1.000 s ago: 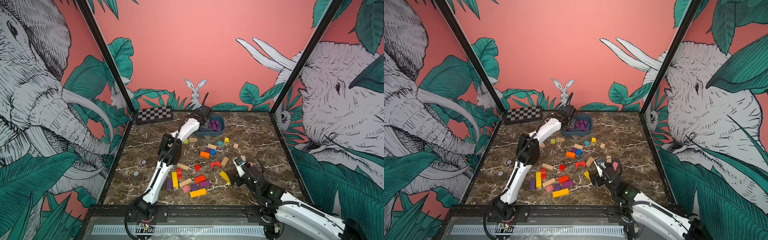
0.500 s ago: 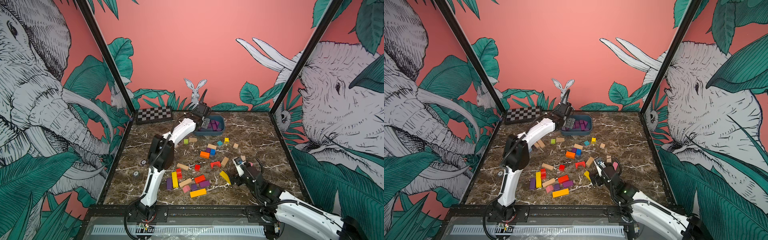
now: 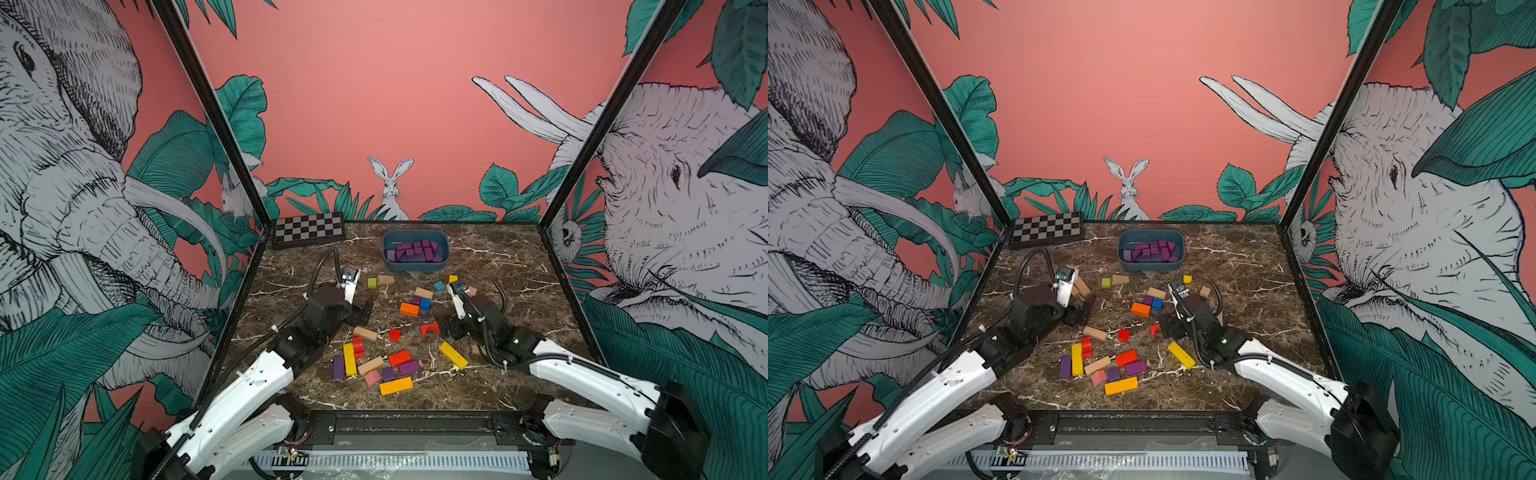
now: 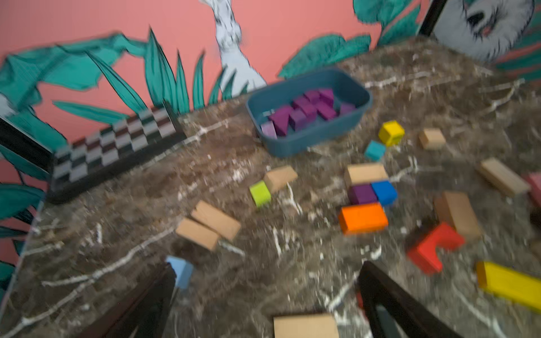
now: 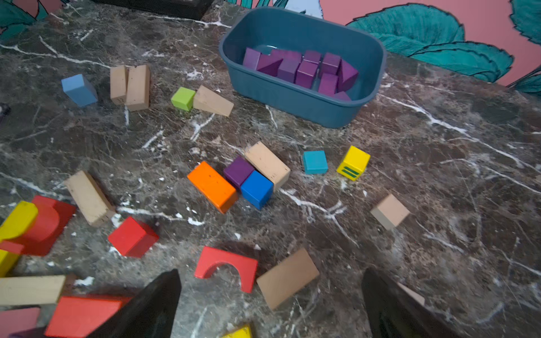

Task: Pick purple bricks into the storage bin
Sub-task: Adjust the building block at the center of the board.

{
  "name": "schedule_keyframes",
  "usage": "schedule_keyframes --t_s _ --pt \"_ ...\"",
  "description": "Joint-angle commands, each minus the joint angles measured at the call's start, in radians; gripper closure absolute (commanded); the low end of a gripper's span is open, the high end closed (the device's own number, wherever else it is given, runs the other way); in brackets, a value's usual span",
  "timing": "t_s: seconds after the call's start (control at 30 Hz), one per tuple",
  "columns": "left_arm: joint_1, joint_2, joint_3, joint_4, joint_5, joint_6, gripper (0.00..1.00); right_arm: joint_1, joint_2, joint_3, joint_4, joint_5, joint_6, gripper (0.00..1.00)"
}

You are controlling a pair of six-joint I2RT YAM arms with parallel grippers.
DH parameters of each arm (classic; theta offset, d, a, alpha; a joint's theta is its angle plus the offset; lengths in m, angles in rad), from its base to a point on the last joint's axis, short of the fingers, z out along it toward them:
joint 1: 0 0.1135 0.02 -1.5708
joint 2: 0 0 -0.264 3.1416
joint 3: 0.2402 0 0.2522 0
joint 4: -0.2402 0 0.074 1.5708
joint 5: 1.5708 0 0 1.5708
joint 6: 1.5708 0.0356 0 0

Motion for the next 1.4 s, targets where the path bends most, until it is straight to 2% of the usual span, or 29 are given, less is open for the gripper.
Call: schedule_keyframes --t_s 0.0,0.17,0.4,0.87,1.37 --pt "0.001 -0.138 -0.157 0.064 0.097 -0.017 0.01 0.002 0.12 0.129 -0.073 -0.066 0.049 0.03" --pt "0.002 -0.258 -0.28 0.041 0.092 -0.018 0.01 -0.006 0.322 0.323 -0.137 -0.127 0.095 0.13" --pt "0.002 -0.26 -0.397 0.151 0.107 -0.022 0.01 -0.036 0.517 0.442 -0.146 -0.231 0.209 0.25" --pt "0.002 -0.152 -0.369 0.161 0.099 -0.027 0.01 -0.046 0.691 0.546 -0.187 -0.265 0.226 0.26" --pt "0.002 -0.174 -0.377 0.161 0.095 -0.028 0.01 -0.068 0.76 0.522 -0.103 -0.315 0.247 0.26"
